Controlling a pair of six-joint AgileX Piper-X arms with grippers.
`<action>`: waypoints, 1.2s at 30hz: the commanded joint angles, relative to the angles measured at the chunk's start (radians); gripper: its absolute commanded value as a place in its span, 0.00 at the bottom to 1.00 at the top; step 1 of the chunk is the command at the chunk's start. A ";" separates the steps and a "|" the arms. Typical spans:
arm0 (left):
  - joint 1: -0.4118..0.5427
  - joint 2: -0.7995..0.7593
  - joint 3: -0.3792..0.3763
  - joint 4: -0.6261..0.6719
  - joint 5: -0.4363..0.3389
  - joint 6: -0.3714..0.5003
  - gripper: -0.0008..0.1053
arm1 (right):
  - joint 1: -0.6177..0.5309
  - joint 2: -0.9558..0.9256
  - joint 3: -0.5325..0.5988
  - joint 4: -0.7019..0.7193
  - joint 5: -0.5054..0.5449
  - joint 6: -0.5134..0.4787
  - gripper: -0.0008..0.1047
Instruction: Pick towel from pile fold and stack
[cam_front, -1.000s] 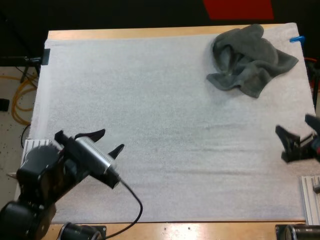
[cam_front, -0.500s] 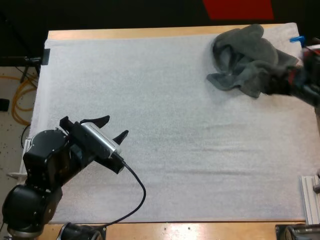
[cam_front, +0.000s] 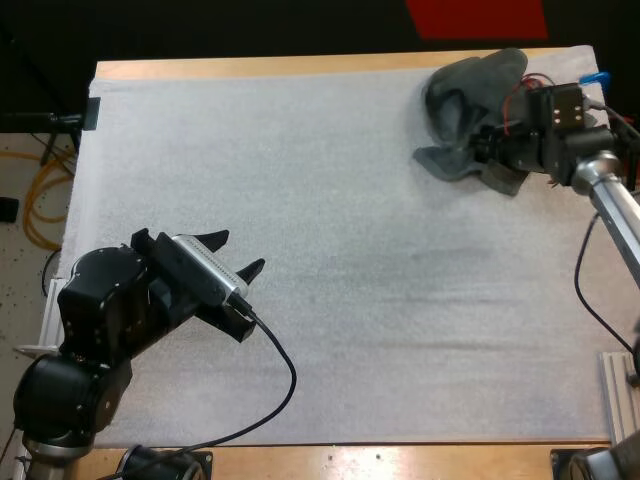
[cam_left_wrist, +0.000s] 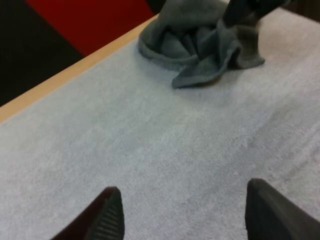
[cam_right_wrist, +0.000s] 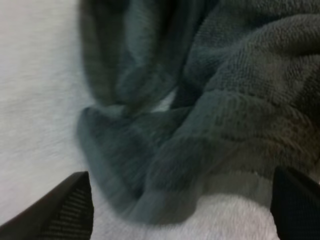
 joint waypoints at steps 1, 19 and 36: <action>-0.005 -0.004 -0.008 -0.015 0.023 -0.025 0.49 | 0.001 0.026 -0.025 -0.013 0.004 0.010 0.68; -0.005 -0.004 -0.008 -0.015 0.089 -0.037 0.49 | -0.001 0.182 -0.053 -0.111 -0.142 0.168 0.01; -0.005 -0.001 -0.008 -0.057 0.109 -0.037 0.49 | 0.012 -0.286 -0.055 0.048 -0.138 -0.117 0.01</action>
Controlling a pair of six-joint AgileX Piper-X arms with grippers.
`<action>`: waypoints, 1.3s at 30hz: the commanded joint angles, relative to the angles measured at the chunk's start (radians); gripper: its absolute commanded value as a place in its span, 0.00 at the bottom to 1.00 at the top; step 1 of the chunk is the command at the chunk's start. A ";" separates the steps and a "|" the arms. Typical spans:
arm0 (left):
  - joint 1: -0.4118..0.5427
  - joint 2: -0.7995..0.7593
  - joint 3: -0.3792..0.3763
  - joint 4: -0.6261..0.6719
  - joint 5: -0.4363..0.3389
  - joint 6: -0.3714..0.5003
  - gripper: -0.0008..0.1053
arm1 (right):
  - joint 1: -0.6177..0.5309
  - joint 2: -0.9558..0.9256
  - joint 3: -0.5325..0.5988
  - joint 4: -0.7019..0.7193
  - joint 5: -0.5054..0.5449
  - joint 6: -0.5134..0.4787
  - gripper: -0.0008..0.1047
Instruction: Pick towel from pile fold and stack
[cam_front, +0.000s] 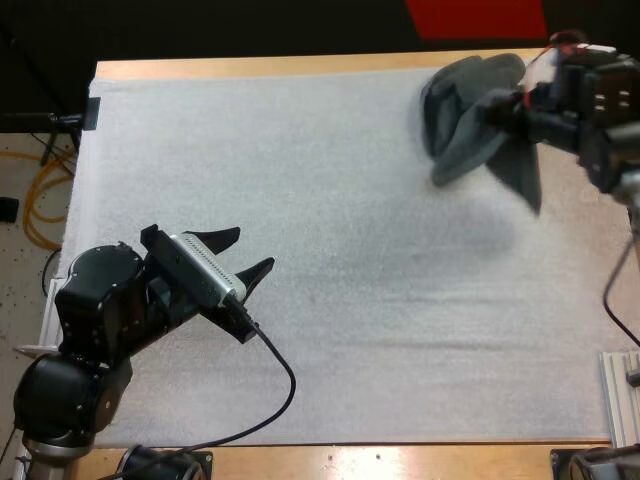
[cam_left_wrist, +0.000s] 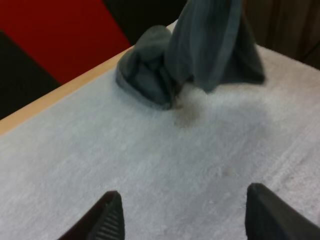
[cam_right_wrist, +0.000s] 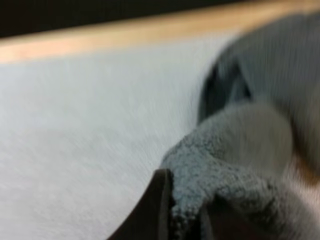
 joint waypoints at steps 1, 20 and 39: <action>-0.005 -0.001 -0.008 0.000 0.027 -0.011 0.49 | 0.004 -0.044 -0.008 0.027 0.004 -0.018 0.01; -0.005 -0.001 -0.008 0.095 0.100 -0.093 0.49 | 0.123 -0.269 0.130 0.261 0.012 0.050 0.01; -0.005 -0.001 -0.008 0.118 0.104 -0.093 0.49 | 0.720 -0.102 0.288 -0.045 -0.068 0.174 0.81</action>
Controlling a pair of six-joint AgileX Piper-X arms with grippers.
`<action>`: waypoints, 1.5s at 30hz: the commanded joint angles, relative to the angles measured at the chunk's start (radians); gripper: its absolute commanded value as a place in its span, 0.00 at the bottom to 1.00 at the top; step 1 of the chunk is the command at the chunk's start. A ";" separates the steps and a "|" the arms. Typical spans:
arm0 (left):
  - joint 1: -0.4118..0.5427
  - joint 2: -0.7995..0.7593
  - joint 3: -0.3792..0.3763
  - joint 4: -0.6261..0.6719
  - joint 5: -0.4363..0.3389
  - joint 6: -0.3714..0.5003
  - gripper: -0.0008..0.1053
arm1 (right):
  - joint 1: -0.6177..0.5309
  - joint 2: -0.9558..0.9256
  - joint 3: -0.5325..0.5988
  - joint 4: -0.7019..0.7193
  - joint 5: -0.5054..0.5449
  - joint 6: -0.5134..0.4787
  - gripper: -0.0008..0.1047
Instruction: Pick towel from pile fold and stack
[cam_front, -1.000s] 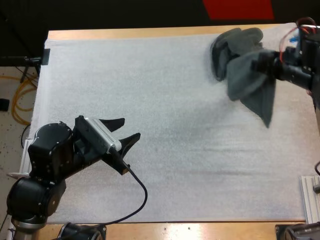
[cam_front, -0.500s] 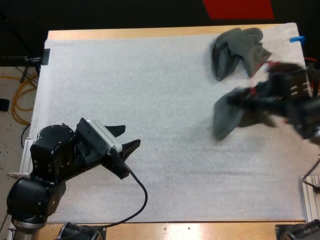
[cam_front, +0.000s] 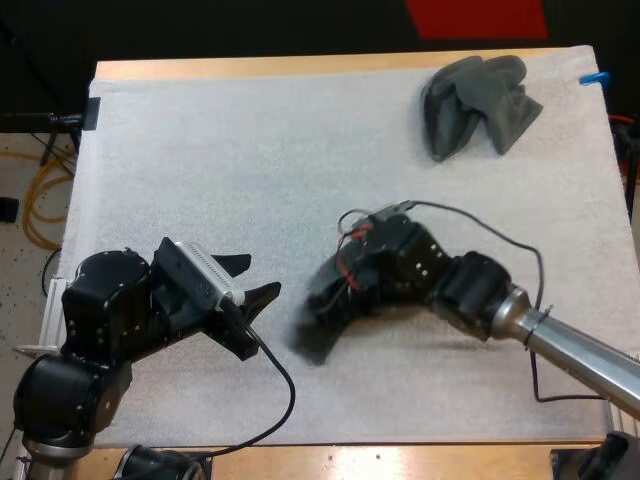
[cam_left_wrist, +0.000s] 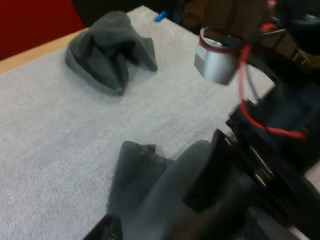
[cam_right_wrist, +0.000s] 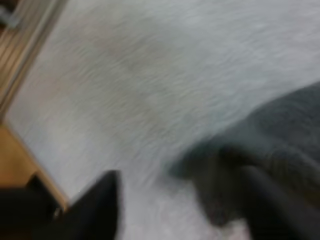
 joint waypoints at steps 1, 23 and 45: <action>-0.005 -0.001 -0.008 0.000 0.011 -0.011 0.49 | 0.008 -0.020 -0.005 0.010 -0.010 -0.022 0.84; -0.005 -0.001 -0.008 0.000 0.011 -0.011 0.49 | -0.314 -0.103 0.035 0.359 0.244 -0.195 0.83; -0.005 0.002 0.053 0.220 0.005 -0.011 0.49 | -0.438 0.089 0.285 0.079 0.142 -0.169 0.49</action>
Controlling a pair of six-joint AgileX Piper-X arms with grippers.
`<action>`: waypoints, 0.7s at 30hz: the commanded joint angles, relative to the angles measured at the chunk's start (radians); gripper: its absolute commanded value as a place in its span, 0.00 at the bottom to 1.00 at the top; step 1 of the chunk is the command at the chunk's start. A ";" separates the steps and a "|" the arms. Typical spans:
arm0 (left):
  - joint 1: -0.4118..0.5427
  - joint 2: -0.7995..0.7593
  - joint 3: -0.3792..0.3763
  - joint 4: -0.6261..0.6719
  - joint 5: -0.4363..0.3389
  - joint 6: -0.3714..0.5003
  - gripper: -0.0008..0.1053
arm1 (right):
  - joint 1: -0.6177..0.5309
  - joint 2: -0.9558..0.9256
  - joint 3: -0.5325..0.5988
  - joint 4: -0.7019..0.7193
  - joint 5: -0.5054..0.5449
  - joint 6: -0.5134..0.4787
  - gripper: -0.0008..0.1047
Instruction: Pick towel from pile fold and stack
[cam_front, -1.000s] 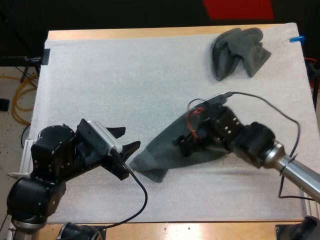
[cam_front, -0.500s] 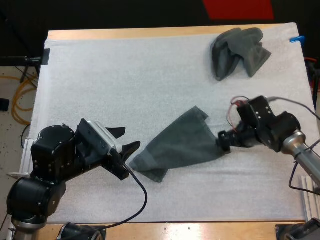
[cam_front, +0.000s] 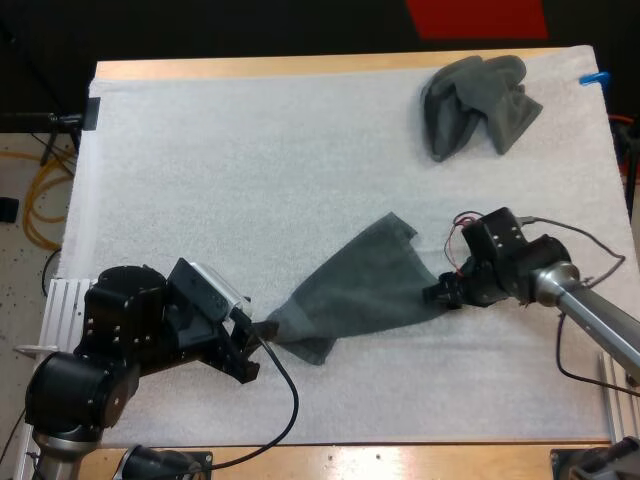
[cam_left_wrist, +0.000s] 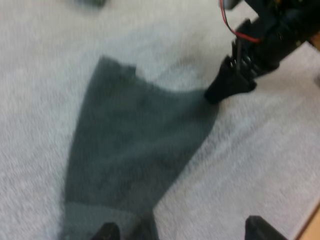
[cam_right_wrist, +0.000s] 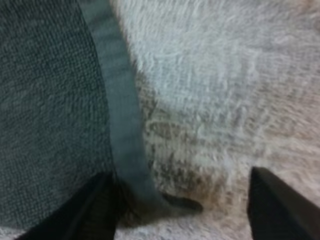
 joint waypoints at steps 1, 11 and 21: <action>-0.005 0.002 -0.004 0.027 0.001 -0.011 0.49 | -0.003 0.023 0.001 -0.013 -0.037 0.001 0.49; -0.005 0.002 -0.004 0.034 0.001 -0.011 0.49 | -0.003 0.074 -0.002 -0.044 -0.158 -0.001 0.01; -0.005 0.002 -0.004 0.034 0.001 -0.011 0.49 | -0.003 -0.020 -0.040 -0.017 -0.226 -0.020 0.01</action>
